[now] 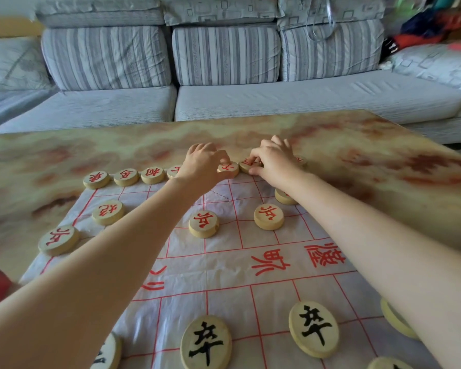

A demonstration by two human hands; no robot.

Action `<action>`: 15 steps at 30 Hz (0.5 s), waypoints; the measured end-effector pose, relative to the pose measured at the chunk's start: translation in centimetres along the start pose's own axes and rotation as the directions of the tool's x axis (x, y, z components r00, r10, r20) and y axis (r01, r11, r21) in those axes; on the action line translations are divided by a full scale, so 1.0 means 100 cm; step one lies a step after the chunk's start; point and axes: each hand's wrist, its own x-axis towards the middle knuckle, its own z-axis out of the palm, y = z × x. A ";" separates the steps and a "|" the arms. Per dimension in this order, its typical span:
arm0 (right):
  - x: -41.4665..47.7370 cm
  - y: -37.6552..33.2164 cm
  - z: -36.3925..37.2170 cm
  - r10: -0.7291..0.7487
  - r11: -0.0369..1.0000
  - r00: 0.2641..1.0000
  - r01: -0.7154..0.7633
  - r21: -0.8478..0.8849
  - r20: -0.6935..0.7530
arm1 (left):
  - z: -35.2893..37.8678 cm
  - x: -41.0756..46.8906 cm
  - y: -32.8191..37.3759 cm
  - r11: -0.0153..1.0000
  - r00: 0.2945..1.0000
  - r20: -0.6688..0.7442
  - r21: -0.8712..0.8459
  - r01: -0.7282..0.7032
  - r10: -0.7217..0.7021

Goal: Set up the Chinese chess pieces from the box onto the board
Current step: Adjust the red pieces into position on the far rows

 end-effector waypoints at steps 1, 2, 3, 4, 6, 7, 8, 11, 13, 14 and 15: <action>0.000 0.000 0.000 0.005 1.000 1.000 -0.005 0.006 0.000 | 0.001 0.000 0.001 1.000 1.000 -0.017 -0.001 0.001 -0.001; 0.001 0.001 0.000 0.010 1.000 1.000 -0.010 0.016 0.001 | 0.002 0.000 0.001 1.000 0.999 -0.038 -0.003 0.000 0.000; 0.001 0.001 0.000 0.013 1.000 1.000 -0.014 0.028 0.004 | 0.003 0.000 0.001 1.000 0.999 -0.054 -0.010 0.001 -0.001; 0.002 0.001 0.000 0.014 0.999 1.000 -0.015 0.037 0.009 | 0.003 0.000 0.001 1.000 0.998 -0.061 -0.019 0.006 -0.007; 0.001 0.001 0.000 0.018 0.999 1.000 -0.018 0.046 0.008 | 0.004 0.000 0.002 0.999 0.998 -0.052 -0.038 0.027 -0.029; 0.001 0.002 0.000 0.021 0.998 1.000 -0.021 0.061 -0.010 | 0.004 0.000 0.003 0.999 0.999 -0.039 -0.038 0.034 -0.036; 0.000 0.002 -0.001 0.021 0.997 0.999 -0.018 0.082 -0.034 | 0.003 0.000 0.003 0.999 0.999 -0.028 -0.039 0.030 -0.031; 0.002 0.003 -0.001 -0.001 0.993 0.999 0.005 0.117 -0.033 | -0.002 -0.002 0.003 0.994 0.999 -0.012 -0.100 -0.039 0.039; 0.003 0.003 0.001 0.026 0.992 0.999 -0.029 0.120 0.029 | -0.005 -0.004 0.003 0.986 0.997 -0.003 -0.148 -0.076 0.076; 0.002 0.003 0.002 0.037 0.992 0.999 -0.041 0.120 0.040 | -0.006 -0.005 0.003 0.984 0.997 0.002 -0.163 -0.076 0.077; 0.002 0.003 0.004 0.035 0.992 0.999 -0.038 0.118 0.029 | -0.007 -0.007 0.003 0.982 0.997 0.006 -0.177 -0.069 0.071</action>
